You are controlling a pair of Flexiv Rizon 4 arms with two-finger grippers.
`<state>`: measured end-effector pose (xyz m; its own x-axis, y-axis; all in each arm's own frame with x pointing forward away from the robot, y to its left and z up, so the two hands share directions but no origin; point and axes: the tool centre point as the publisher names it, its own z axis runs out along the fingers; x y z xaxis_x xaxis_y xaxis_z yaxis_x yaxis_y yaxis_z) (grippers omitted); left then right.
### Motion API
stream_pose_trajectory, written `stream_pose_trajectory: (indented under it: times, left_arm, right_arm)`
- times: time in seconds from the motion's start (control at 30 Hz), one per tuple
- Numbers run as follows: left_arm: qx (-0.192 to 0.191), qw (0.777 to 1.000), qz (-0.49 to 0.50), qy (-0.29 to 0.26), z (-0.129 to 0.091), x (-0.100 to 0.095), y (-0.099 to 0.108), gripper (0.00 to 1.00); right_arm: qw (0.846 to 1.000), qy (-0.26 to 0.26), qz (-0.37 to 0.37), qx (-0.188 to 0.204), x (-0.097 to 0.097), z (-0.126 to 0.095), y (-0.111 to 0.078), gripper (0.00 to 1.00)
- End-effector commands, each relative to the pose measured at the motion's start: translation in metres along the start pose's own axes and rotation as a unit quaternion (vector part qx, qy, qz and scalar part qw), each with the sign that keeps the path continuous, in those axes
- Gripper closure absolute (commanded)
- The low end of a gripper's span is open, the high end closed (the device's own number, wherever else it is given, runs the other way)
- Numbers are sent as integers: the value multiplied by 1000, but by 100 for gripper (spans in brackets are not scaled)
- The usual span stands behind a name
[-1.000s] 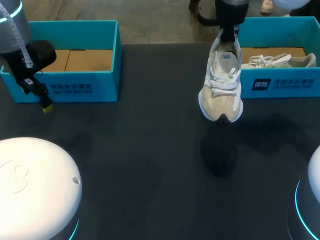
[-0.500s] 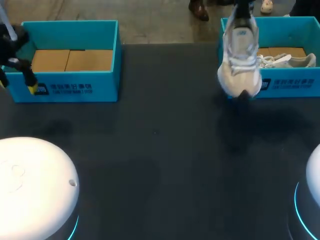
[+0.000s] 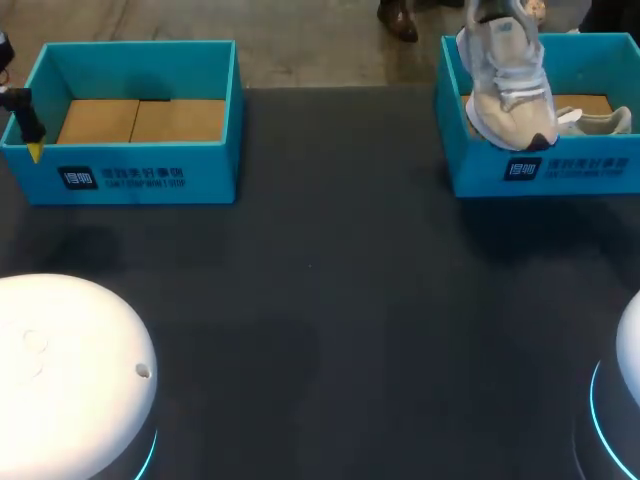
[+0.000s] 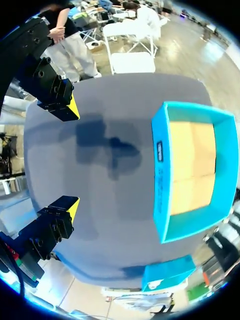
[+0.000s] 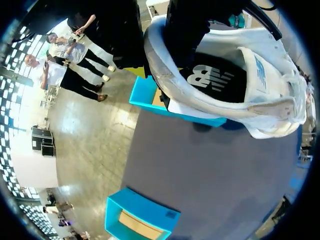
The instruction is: Take the shoe out of the shoebox, open the shoe tongue, remove and reinsert the insole, then place the shoe into the shoebox
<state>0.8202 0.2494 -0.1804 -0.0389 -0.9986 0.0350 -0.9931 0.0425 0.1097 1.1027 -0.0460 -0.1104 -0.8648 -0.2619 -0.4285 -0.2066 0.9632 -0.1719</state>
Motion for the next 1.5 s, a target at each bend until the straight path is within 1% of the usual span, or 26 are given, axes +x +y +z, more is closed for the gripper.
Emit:
stream_pose_trajectory:
  times: [0.03, 0.1, 0.47, 0.63, 0.7, 0.8, 0.93, 1.03, 1.2, 1.27, 1.3, 1.37, 1.43, 1.5]
  left_arm:
    - [10, 1000, 1, -26, -10, -6, -6, 0]
    - [19, 999, 25, -31, -12, -11, -10, 0]
    - [19, 999, 25, -31, -12, -11, -10, 0]
    - [23, 999, 19, -29, -20, -22, -28, 0]
    - [26, 999, 15, -42, -22, -26, -35, 0]
    - [29, 998, 9, -48, -25, -32, -44, 0]
    - [28, 999, 10, -43, -27, -37, -54, 0]
    - [25, 999, 5, -36, -26, -43, -66, 0]
    - [25, 999, 5, -36, -26, -43, -66, 0]
    - [25, 999, 5, -36, -26, -43, -66, 0]
    - [25, 999, 5, -36, -26, -43, -66, 0]
    - [25, 999, 5, -36, -26, -43, -66, 0]
    - [25, 999, 5, -36, -26, -43, -66, 0]
    - [25, 999, 5, -36, -26, -43, -66, 0]
  right_arm:
    - [1000, 12, 0, 1, -11, 4, 0, 100]
    - [1000, 12, 0, 1, -11, 4, 0, 100]
    - [1000, 12, 0, 1, -11, 4, 0, 100]
    - [1000, 12, 0, 1, -11, 4, 0, 100]
    - [1000, 12, 0, 1, -11, 4, 0, 100]
    - [1000, 12, 0, 1, -11, 4, 0, 100]
    - [1000, 12, 0, 1, -11, 4, 0, 100]
    - [1000, 12, 0, 1, -11, 4, 0, 100]
    - [1000, 12, 0, 1, -11, 4, 0, 100]
    - [999, 23, 20, 19, -20, 13, -6, 100]
    - [999, 29, 28, 19, -25, 19, -11, 100]
    - [996, 46, 65, 40, -33, 30, -24, 100]
    - [989, 67, 118, 60, -39, 40, -39, 100]
    - [981, 81, 166, 64, -42, 49, -56, 100]
